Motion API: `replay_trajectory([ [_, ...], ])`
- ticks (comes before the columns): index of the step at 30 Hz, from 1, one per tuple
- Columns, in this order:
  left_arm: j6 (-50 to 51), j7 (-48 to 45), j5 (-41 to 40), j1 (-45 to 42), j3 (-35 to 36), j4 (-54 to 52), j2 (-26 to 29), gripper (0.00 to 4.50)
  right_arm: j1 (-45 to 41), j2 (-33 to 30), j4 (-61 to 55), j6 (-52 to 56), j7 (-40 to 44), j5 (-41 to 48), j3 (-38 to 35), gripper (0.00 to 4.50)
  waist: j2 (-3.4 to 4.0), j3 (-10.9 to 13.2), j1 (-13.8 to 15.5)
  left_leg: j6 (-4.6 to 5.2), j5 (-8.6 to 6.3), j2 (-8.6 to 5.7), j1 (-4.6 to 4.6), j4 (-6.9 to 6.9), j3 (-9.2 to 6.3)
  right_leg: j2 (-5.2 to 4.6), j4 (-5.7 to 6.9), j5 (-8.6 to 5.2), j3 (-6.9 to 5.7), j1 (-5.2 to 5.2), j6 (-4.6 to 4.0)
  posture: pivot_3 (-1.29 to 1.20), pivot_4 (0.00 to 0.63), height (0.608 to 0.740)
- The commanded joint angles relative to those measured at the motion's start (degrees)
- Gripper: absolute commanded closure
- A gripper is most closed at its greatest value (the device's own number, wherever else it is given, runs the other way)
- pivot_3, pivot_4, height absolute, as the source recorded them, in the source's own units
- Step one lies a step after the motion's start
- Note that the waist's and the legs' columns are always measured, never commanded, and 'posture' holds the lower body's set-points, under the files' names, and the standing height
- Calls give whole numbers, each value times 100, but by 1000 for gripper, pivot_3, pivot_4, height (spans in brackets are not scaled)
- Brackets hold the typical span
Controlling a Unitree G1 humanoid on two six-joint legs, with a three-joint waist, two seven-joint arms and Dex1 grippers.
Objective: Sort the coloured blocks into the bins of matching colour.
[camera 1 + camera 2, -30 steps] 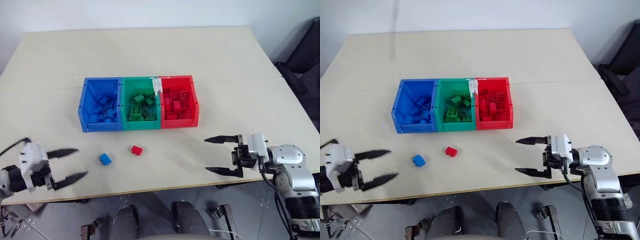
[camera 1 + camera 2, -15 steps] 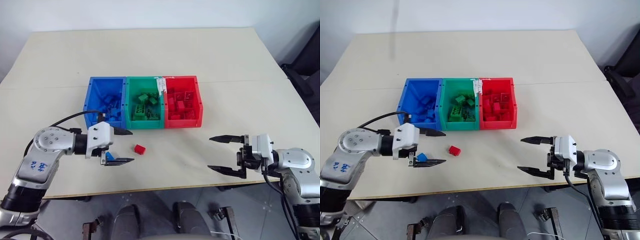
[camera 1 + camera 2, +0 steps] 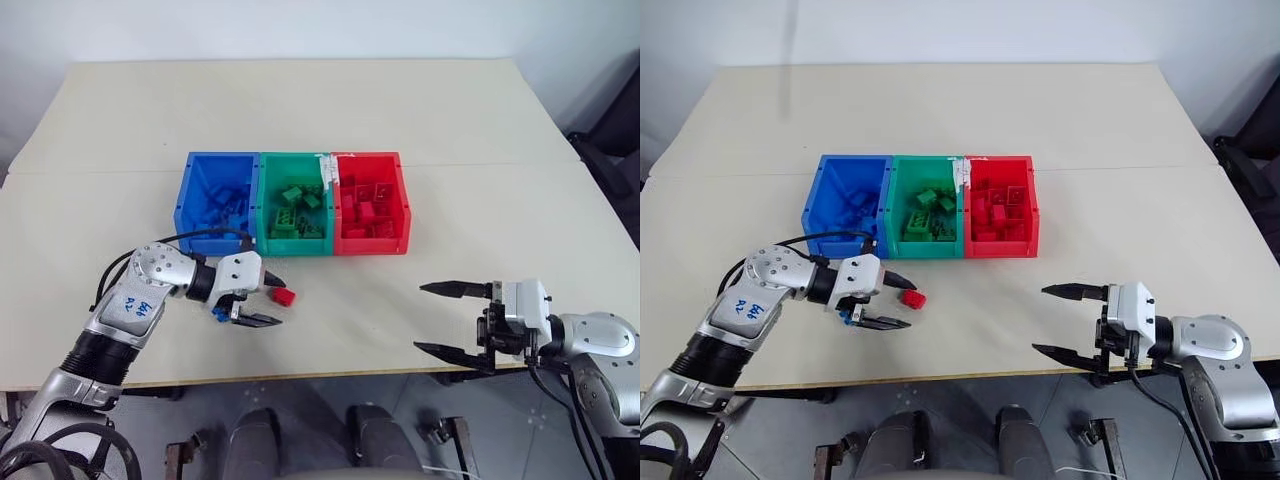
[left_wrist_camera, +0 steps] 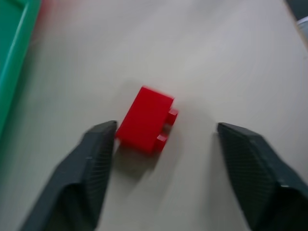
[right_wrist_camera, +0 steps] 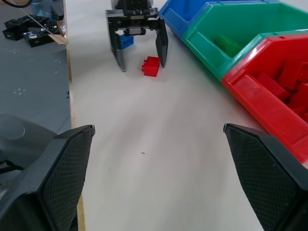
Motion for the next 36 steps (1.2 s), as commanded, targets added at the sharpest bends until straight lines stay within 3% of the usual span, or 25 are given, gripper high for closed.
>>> replay_trajectory([
  [1,-88,14,-58,-27,92,84,-146,2308,38,-55,-217,-24,-96,87,-155,0,0,0,1,2,-1,0,1,3,0,0,1,0,0,2,0,0,150,740],
  [5,-316,38,-105,46,220,224,-257,3459,-2,-31,-213,-30,-179,68,-112,0,0,0,1,2,-1,0,1,5,-1,0,5,0,0,2,0,0,150,740],
  [6,-350,61,-127,52,260,249,-287,3497,-10,-30,-206,-35,-191,66,-102,0,0,0,1,2,-1,0,1,6,-1,1,5,0,0,2,0,0,150,740],
  [15,58,112,-1028,-41,963,122,-638,3497,46,142,-297,84,-643,232,-226,0,0,0,-1,2,-1,1,1,5,-3,1,7,1,0,1,1,0,150,740],
  [19,840,870,-1517,-655,1358,31,-1196,3497,42,388,-449,309,-1330,501,-576,0,-3,2,38,2,-1,1,-4,15,-7,1,14,1,-1,1,2,0,150,740],
  [22,866,1318,-1397,-1168,1361,246,-1616,3497,133,548,-521,305,-1677,510,-759,0,-3,1,86,4,-2,-1,-12,31,-17,4,14,4,-1,6,8,0,150,740],
  [25,891,2202,-873,-2051,1126,1019,-2282,3497,220,795,-647,266,-2205,495,-1005,0,-3,1,152,5,-2,-1,-12,38,-17,7,12,6,0,7,11,0,150,740],
  [28,549,2438,-617,-2617,1008,1688,-2759,3497,306,932,-784,280,-2548,441,-1125,0,-3,1,161,7,-3,-4,-17,46,-16,6,9,9,3,7,17,0,150,740],
  [34,89,2727,-89,-3411,811,3058,-3168,3497,473,1019,-969,247,-3064,217,-1223,0,-3,1,108,5,-4,-10,-9,19,-19,13,2,11,16,-6,21,0,150,740],
  [36,42,2686,-119,-3461,872,3185,-3193,2773,471,1022,-1017,237,-3137,217,-1217,0,-3,1,106,2,-2,-12,-3,7,-22,15,2,11,18,-7,21,0,150,740],
])
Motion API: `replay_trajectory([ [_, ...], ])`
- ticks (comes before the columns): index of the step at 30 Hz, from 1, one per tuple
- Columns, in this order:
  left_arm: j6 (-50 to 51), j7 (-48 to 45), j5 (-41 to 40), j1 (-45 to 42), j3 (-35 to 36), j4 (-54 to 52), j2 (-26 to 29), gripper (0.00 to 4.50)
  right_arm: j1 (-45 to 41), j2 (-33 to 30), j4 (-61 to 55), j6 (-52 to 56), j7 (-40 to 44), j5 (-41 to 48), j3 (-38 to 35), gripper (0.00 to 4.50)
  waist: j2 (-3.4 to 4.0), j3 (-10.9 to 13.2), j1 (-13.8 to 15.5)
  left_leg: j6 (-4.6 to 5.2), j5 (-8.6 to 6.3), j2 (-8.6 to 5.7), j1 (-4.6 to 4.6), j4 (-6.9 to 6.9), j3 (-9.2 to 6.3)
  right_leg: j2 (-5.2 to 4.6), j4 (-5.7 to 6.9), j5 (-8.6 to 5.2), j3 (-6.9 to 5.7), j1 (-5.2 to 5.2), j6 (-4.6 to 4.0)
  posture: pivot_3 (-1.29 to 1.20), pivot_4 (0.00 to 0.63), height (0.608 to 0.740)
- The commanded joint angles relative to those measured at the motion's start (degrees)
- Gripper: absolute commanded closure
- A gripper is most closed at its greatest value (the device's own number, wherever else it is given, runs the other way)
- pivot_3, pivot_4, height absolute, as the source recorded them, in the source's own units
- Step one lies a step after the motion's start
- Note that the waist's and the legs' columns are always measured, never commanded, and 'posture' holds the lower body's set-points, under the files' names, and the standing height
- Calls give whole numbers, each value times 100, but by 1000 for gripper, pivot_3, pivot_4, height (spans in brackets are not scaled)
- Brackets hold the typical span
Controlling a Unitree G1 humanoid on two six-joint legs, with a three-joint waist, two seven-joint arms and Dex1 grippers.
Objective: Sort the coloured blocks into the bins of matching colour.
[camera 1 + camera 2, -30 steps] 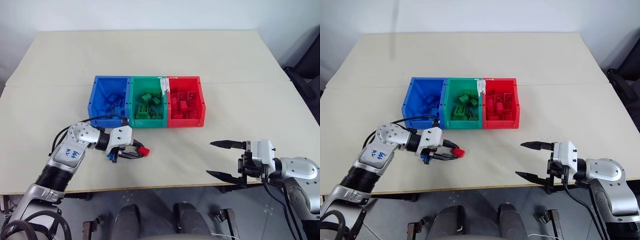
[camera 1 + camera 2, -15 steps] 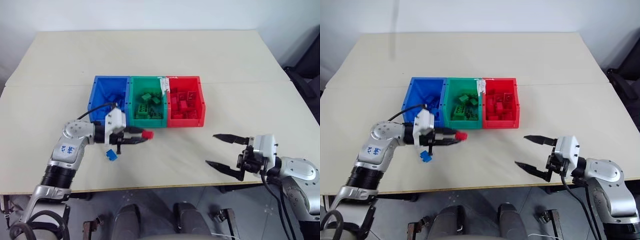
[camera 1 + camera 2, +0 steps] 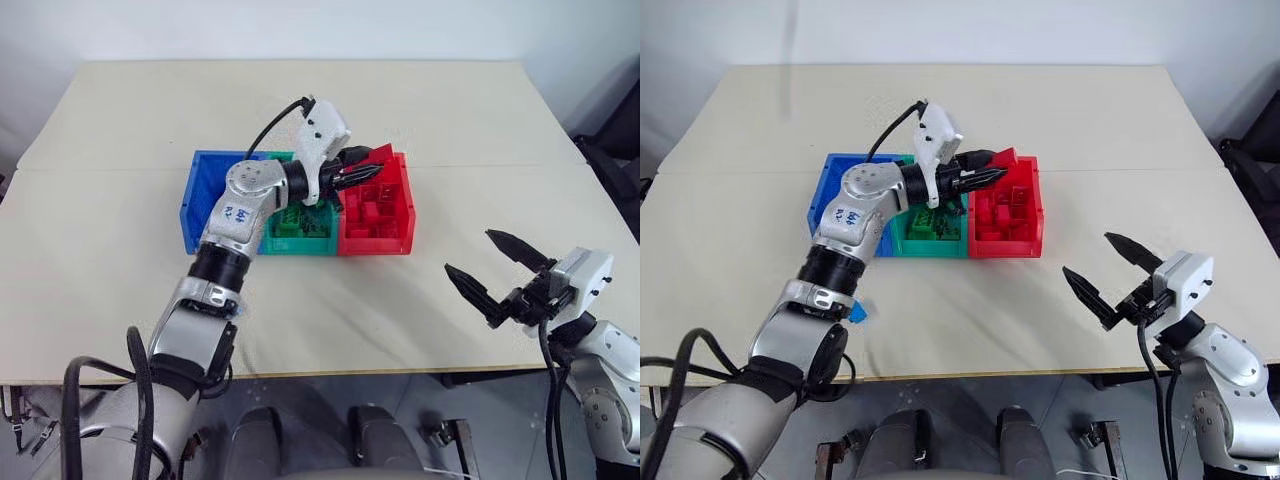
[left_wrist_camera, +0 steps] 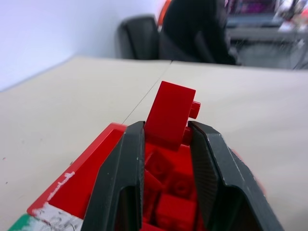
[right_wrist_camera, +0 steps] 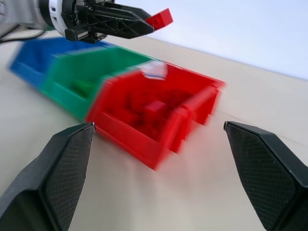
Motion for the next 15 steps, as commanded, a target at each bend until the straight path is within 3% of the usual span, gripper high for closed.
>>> replay_trajectory([
  [1,-152,-67,17,-136,92,104,-8,2528,-8,26,-321,-80,-151,0,-142,0,0,0,2,-1,0,0,0,-3,0,0,0,0,0,-1,0,0,150,740],
  [9,47,-901,-334,594,279,-979,642,56,-538,-76,-36,-111,138,57,96,0,1,0,9,-2,0,1,0,-5,1,0,0,0,0,-2,0,0,150,740],
  [15,78,-1666,-980,1999,1018,-2209,1806,56,-1130,-234,428,-71,1104,103,721,0,2,0,-95,-3,0,4,2,-6,-1,-1,10,0,-1,-2,0,0,150,740],
])
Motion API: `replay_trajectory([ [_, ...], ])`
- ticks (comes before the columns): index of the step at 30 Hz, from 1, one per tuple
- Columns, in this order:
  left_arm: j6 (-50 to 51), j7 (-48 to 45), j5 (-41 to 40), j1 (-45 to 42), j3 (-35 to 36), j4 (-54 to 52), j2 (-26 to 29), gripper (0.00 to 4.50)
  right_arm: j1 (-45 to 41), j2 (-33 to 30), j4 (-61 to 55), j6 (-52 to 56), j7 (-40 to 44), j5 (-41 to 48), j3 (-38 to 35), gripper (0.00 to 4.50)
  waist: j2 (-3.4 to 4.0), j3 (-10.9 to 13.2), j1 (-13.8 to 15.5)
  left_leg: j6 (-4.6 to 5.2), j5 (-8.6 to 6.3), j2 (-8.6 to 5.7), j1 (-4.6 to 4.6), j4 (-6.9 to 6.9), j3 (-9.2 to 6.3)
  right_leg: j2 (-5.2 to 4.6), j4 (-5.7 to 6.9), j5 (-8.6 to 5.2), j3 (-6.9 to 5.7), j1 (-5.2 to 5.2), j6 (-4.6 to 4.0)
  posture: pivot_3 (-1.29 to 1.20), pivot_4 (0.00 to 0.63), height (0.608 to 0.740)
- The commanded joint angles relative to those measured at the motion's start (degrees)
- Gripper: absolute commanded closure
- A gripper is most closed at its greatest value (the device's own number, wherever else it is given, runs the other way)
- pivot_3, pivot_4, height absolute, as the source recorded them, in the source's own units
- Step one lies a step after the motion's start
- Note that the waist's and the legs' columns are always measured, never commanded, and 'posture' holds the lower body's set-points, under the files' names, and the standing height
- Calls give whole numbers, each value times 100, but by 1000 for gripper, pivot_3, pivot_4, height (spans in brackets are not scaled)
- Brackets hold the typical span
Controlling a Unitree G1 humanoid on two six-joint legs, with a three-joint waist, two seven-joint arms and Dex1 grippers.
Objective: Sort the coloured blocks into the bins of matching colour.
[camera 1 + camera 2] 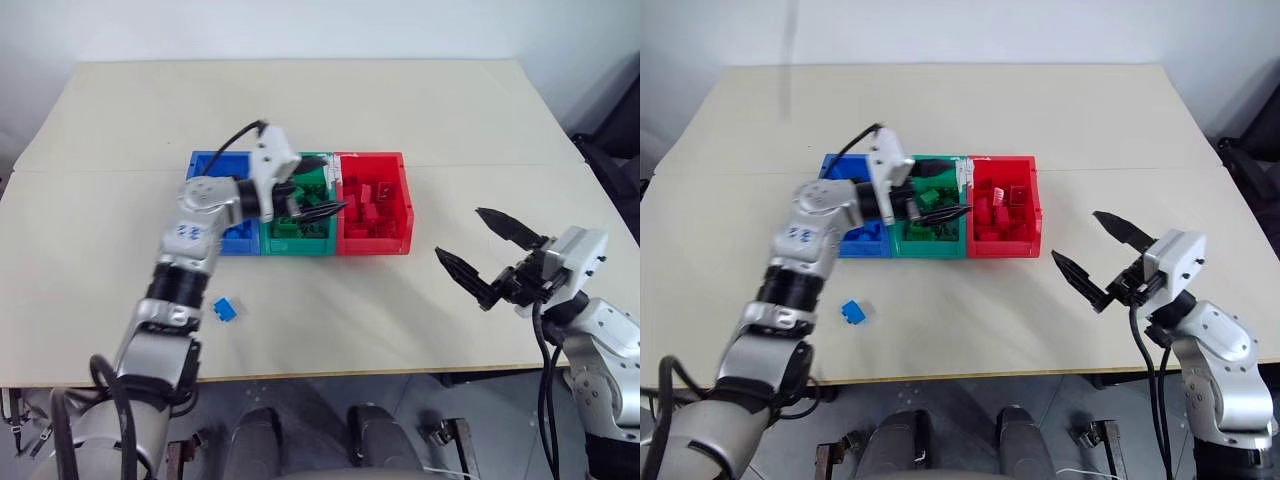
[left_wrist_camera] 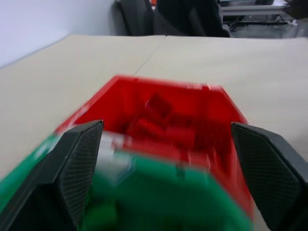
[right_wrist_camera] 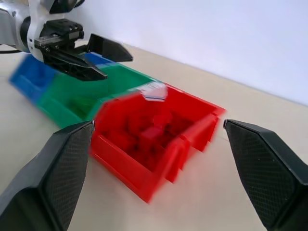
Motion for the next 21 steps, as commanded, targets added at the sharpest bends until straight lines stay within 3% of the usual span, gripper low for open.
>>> replay_trajectory([
  [1,-250,-305,-455,779,671,-803,525,56,-240,-140,156,-17,653,127,363,0,0,0,-29,0,0,3,1,3,0,1,0,0,-1,0,0,0,150,740],
  [7,-529,-176,-849,3480,2391,-2157,1394,56,-848,-262,828,-128,1683,-22,1013,0,-4,2,-126,-2,-9,13,4,0,1,1,3,-1,-6,-1,-1,0,150,740],
  [14,-998,-212,-1044,5876,3994,-2139,1404,56,-1245,-264,1292,-260,2610,-156,1581,0,-14,-3,16,24,-27,6,5,8,-4,-10,-8,-6,-11,14,-15,0,150,740],
  [21,-823,-360,-1286,6557,3941,-2411,1465,56,-1399,-286,1468,-281,2943,-206,1690,0,-24,-10,-130,35,-44,25,17,-5,18,-8,-13,-1,-21,5,-53,0,150,740],
])
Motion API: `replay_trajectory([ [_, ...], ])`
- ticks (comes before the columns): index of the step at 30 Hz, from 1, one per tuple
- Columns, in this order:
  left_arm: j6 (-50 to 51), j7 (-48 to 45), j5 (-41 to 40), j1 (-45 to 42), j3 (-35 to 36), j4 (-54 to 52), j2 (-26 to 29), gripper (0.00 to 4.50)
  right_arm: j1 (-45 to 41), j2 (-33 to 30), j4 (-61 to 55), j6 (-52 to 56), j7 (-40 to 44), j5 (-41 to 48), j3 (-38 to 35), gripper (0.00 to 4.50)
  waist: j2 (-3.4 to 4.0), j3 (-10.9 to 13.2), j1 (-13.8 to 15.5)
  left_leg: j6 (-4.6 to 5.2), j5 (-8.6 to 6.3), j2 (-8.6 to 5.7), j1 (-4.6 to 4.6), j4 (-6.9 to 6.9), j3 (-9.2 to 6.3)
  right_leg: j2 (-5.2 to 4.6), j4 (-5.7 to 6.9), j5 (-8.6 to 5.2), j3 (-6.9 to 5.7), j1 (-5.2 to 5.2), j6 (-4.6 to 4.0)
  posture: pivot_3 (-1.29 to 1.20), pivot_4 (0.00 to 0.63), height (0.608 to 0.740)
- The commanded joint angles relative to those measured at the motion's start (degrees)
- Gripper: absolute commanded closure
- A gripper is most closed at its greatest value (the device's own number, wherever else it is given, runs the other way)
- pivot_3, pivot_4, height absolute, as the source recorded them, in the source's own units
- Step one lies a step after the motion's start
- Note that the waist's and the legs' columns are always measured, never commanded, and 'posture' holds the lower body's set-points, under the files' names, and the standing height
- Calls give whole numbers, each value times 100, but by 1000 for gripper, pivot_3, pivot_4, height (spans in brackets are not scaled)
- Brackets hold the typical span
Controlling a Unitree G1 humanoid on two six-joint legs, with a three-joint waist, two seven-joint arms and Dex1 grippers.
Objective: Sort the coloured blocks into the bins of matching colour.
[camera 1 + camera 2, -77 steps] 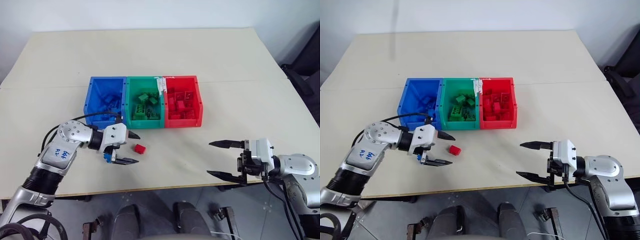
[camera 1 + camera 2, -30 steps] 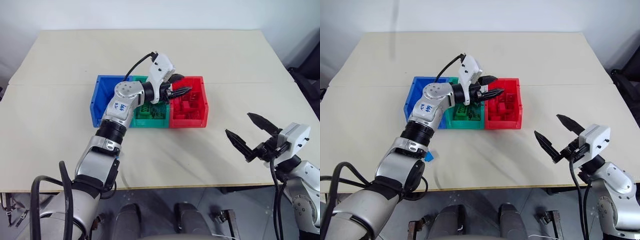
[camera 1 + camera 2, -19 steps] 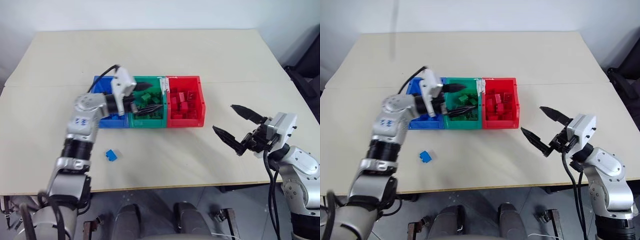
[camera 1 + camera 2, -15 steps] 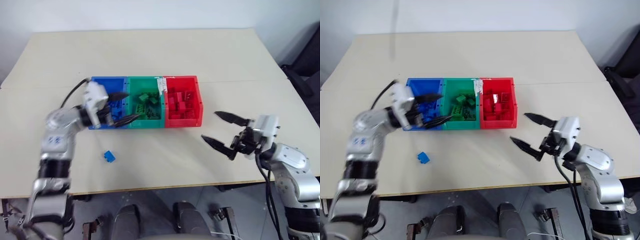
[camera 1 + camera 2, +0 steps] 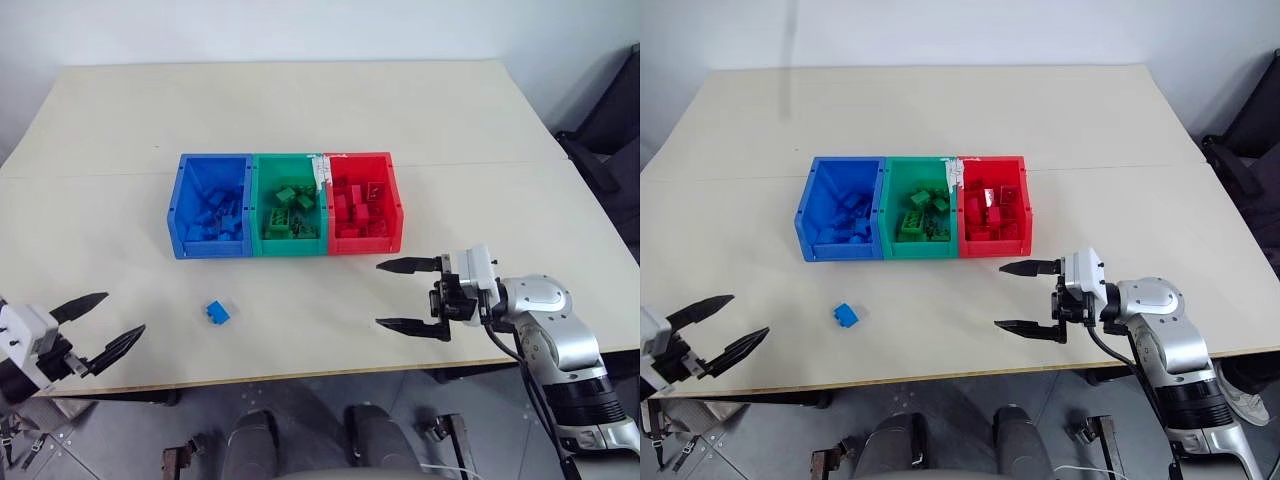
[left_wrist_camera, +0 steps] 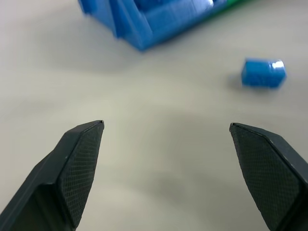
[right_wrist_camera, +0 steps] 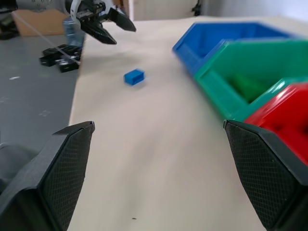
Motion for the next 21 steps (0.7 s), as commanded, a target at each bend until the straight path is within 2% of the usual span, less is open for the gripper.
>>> replay_trajectory([
  [1,228,-28,-257,62,-108,-506,86,56,17,-93,-77,-94,179,19,-67,0,-2,-1,12,0,0,0,0,0,-2,0,-1,-1,-2,1,-2,0,150,740],
  [8,782,255,-262,-190,-980,-1478,36,56,156,-187,-131,-123,247,-11,-139,0,-2,-1,-5,-3,-4,0,0,-1,0,0,-5,-2,1,4,-5,0,150,740],
  [11,1168,638,40,-365,-1547,-1791,34,56,256,-233,-256,-88,273,9,-146,0,-2,-1,-36,-6,-5,0,0,-2,0,2,-4,-2,2,4,-4,0,150,740],
  [21,1470,1440,696,-832,-2444,-1456,-124,56,441,-163,-586,-129,211,-47,-16,0,-1,-1,-56,-8,-5,4,1,1,0,7,-4,-2,5,1,-3,0,150,740],
])
